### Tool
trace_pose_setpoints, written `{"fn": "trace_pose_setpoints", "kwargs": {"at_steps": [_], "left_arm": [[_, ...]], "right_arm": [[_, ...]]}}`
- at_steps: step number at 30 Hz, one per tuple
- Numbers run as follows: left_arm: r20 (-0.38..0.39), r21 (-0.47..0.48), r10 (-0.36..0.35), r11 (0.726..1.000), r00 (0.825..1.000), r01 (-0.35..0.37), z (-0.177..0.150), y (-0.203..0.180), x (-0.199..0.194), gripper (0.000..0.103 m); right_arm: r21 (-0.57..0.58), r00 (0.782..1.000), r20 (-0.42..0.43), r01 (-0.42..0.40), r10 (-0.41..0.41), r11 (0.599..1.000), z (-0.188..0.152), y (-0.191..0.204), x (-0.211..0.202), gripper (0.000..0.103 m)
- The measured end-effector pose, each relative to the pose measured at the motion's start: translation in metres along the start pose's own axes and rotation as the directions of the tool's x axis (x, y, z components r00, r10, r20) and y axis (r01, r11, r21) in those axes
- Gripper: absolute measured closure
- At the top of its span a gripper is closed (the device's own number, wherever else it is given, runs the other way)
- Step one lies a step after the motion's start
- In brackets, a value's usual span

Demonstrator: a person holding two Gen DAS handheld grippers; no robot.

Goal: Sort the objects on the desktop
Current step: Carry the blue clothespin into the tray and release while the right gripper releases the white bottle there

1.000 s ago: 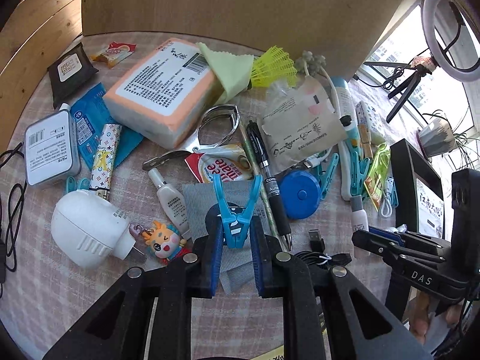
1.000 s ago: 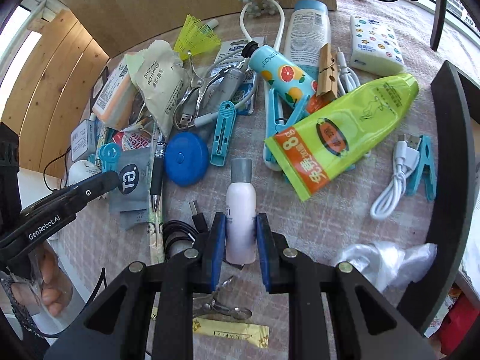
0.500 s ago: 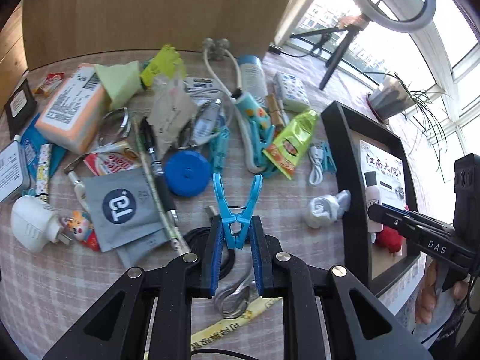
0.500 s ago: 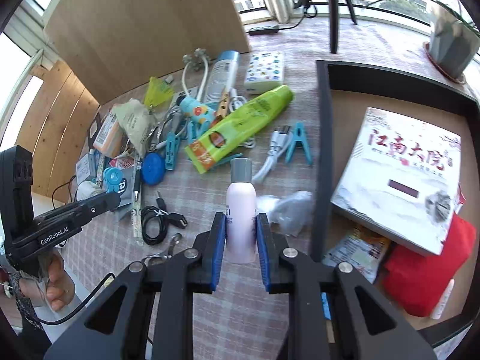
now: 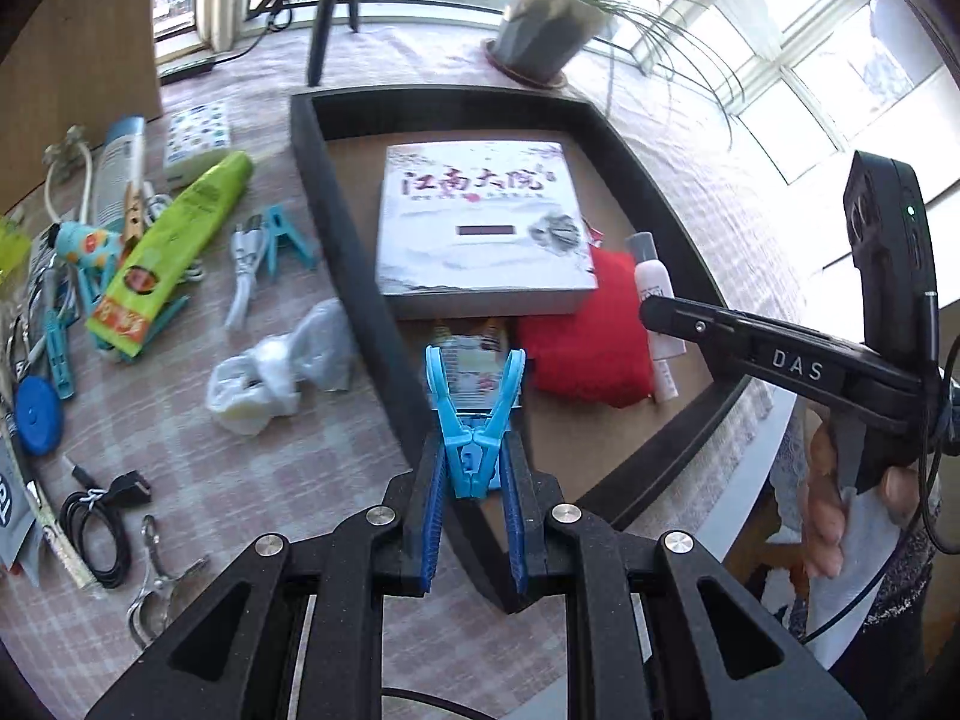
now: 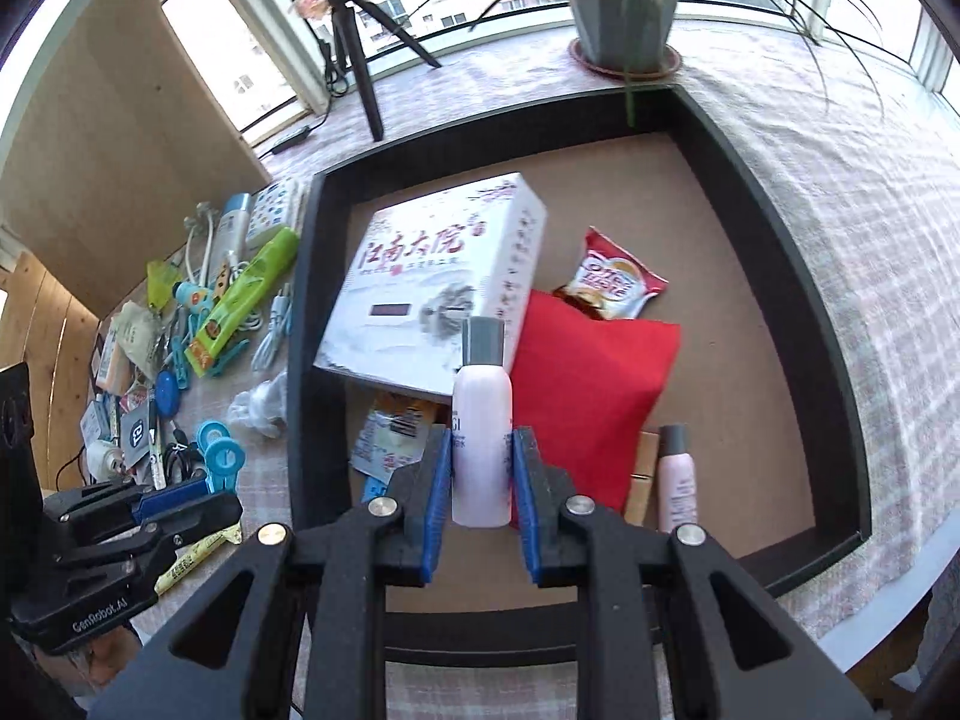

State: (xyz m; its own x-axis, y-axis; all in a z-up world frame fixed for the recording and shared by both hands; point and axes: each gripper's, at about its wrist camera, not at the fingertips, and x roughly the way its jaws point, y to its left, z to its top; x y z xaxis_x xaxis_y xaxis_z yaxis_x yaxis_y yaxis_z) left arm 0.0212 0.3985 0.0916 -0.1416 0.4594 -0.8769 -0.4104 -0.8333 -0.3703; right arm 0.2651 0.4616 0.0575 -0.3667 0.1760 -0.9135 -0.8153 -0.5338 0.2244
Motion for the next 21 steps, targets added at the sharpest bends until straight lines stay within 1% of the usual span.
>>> {"fn": "trace_pose_setpoints", "kwargs": {"at_steps": [4,9,11,12,13,14,15,16,18,21], "left_arm": [[-0.019,0.070,-0.007,0.998,1.000,0.008,0.000,-0.032,0.011,0.086],[-0.029,0.105,-0.012,0.994,1.000,0.015,0.001,-0.053,0.019,0.086],[-0.026,0.114,-0.026,0.993,0.999,0.029,0.002,-0.058,0.019,0.086],[-0.021,0.119,-0.035,0.992,0.999,0.037,0.002,-0.060,0.018,0.084],[-0.021,0.120,-0.035,0.992,0.999,0.037,0.002,-0.060,0.017,0.072],[-0.023,0.113,-0.034,0.993,0.999,0.037,0.002,-0.060,0.016,0.055],[-0.009,0.105,-0.039,0.994,0.999,0.040,0.002,-0.058,0.014,0.053],[0.004,0.104,-0.030,0.994,1.000,0.030,0.002,-0.057,0.011,0.054],[0.014,0.101,-0.004,0.995,1.000,0.003,0.002,-0.053,0.006,0.054],[0.020,0.066,0.009,0.998,1.000,-0.010,0.000,-0.039,-0.001,0.055]], "right_arm": [[0.044,0.999,0.013,0.030,-0.031,0.999,-0.003,-0.025,-0.007,0.083],[0.078,0.998,0.023,0.048,-0.050,0.996,-0.003,-0.041,-0.013,0.083],[0.078,0.998,0.025,0.051,-0.053,0.996,-0.002,-0.043,-0.013,0.083],[0.071,0.998,0.030,0.044,-0.046,0.997,-0.002,-0.042,-0.014,0.083],[0.059,0.999,0.030,0.038,-0.040,0.998,-0.001,-0.040,-0.014,0.082],[0.052,0.999,0.022,0.040,-0.042,0.998,0.000,-0.038,-0.014,0.075],[0.052,0.999,0.023,0.047,-0.048,0.998,0.001,-0.035,-0.014,0.070],[0.048,0.998,0.036,0.047,-0.048,0.998,0.001,-0.033,-0.016,0.063],[0.031,0.998,0.038,0.047,-0.049,0.998,0.004,-0.026,-0.016,0.062],[0.011,0.999,0.035,0.031,-0.032,0.999,0.005,-0.014,-0.016,0.062]]}}
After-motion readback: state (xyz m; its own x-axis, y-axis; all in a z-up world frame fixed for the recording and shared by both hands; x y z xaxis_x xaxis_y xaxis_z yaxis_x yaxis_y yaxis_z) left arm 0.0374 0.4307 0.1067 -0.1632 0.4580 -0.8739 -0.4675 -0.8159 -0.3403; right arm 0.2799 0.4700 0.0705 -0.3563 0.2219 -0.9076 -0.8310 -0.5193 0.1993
